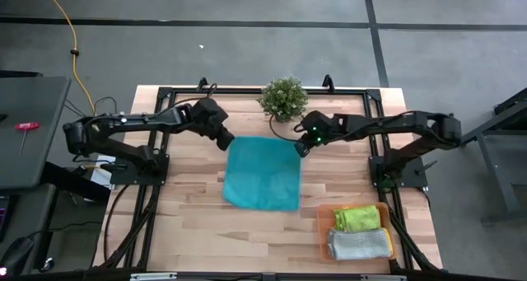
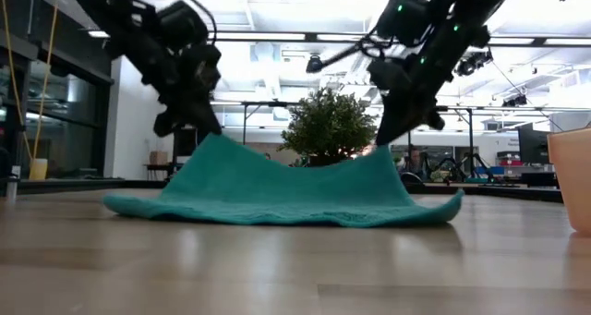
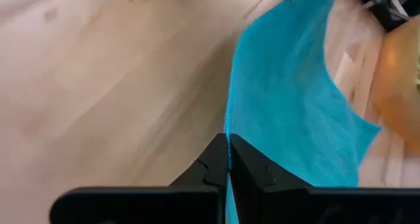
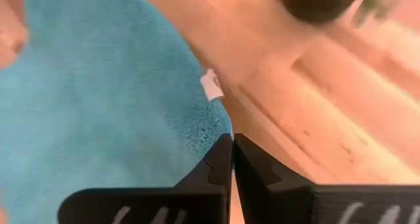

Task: Fold microfiber towels
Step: Fold the blue microfiber towel

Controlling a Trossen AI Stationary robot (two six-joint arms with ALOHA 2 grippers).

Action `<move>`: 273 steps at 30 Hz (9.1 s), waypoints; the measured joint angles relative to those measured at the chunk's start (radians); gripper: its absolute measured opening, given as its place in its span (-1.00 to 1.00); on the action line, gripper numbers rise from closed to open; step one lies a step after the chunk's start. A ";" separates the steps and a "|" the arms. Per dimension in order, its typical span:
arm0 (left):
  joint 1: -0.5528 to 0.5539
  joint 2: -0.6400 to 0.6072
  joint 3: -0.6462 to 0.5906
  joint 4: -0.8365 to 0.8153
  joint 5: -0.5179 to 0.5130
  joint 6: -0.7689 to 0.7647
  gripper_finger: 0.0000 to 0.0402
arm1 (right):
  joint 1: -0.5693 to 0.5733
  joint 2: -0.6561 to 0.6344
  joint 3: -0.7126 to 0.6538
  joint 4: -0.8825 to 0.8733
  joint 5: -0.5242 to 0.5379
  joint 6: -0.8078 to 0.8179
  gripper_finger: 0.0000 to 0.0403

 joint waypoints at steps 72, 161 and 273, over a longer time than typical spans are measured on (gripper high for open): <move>-0.765 0.035 -0.013 -0.164 -0.361 -0.095 -0.56 | 0.553 0.109 0.001 0.134 0.016 0.563 -0.56; -0.425 0.227 -0.055 -0.037 -0.277 0.409 -0.60 | 0.313 0.292 0.029 0.035 -0.048 -0.146 -0.99; -0.625 0.273 -0.029 0.166 -0.585 0.520 -1.00 | 0.424 0.241 0.053 -0.326 0.451 0.069 -1.00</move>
